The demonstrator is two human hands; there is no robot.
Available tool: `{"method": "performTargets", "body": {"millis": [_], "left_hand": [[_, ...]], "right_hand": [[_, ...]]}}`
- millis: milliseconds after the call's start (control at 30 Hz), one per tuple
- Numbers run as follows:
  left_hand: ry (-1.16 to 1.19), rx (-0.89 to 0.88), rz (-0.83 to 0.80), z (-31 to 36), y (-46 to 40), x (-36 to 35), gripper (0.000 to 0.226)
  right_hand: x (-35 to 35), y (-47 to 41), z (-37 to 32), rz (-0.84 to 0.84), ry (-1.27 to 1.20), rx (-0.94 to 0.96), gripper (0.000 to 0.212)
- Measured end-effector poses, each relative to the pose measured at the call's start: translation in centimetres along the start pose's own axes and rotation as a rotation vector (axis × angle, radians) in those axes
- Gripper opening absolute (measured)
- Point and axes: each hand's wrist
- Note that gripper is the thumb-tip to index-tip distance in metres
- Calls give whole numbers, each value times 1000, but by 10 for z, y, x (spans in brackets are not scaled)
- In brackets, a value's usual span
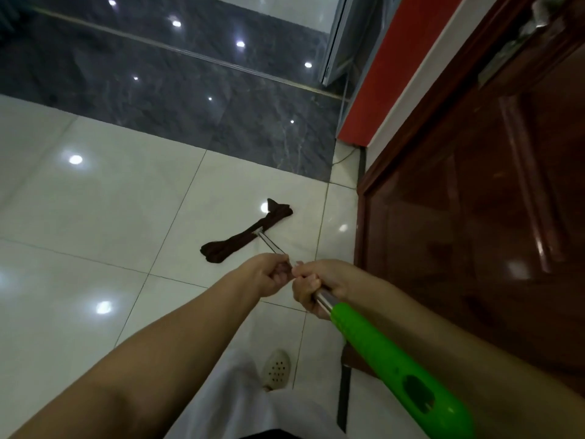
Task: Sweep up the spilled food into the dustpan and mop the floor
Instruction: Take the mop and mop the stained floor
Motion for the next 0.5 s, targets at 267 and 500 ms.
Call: {"method": "performTargets", "body": {"millis": [267,500], "left_hand": [[180,-80,-4,56,-26,1,29],[270,-54,-41,135,-57,6,19]], "right_hand": [[-36,-26,-63,0,146,-40,42],[-85,-32,-137,3,318,-50,33]]}}
Point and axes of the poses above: each hand's wrist, its own y-axis away from the middle knuckle, its own x-axis out of the back of the hand, z = x × y, and after that the axes turned 2 degrees about -x, right-handed
